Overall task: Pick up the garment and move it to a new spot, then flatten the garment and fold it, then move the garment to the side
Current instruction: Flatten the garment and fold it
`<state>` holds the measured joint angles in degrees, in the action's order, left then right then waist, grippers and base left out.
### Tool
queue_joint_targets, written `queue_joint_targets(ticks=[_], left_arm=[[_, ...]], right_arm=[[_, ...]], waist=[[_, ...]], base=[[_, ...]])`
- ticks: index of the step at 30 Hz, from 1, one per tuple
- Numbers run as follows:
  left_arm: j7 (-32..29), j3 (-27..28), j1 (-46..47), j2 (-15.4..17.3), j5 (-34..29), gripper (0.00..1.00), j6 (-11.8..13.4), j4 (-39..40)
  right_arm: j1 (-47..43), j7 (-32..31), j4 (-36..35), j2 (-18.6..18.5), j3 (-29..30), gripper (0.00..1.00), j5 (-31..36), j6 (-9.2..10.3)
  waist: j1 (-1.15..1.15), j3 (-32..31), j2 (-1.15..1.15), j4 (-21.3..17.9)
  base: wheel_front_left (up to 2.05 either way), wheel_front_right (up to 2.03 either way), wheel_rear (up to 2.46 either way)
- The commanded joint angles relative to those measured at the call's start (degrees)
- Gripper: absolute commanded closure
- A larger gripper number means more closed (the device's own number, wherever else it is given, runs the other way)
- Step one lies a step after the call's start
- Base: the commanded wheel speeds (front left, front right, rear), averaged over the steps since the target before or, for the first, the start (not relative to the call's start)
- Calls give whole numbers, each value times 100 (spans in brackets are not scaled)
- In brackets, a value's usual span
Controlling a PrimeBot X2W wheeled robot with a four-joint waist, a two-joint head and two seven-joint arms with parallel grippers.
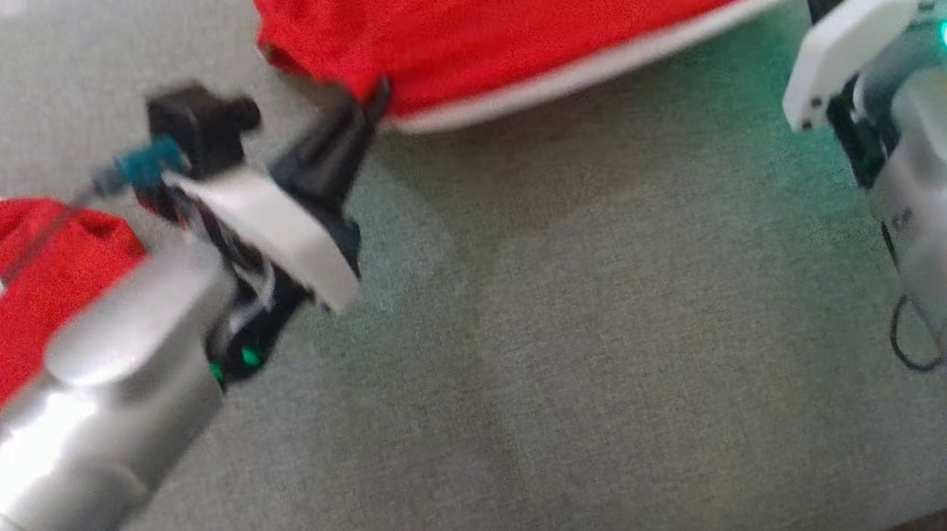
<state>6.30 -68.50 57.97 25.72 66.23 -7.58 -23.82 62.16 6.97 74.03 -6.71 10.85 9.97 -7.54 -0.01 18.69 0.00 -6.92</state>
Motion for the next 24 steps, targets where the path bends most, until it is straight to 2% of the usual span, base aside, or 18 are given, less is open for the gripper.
queue_joint_targets(ticks=[1, 11, 18, 24], left_arm=[[112, 99, 109, 203, 16, 100, 9, 156], [419, -300, -839, 44, 15, 100, 38, 240], [427, -400, -1547, -189, -83, 100, 300, 602], [359, -437, -1931, -344, -213, 100, 570, 960]], right_arm=[[-63, -31, -116, -30, -132, 100, -72, 5], [-936, -224, -39, -366, -376, 100, -655, 5], [-1494, -213, -43, -667, -350, 100, -1110, 5], [-1845, -182, -218, -815, -375, 100, -1386, 5]], waist=[[1, -251, 0, -9], [1, -1046, 0, -98], [1, -1492, 0, -111], [1, -1628, 0, -75]], base=[[0, 0, 0], [0, 0, 0], [0, 0, 0], [0, 0, 0]])
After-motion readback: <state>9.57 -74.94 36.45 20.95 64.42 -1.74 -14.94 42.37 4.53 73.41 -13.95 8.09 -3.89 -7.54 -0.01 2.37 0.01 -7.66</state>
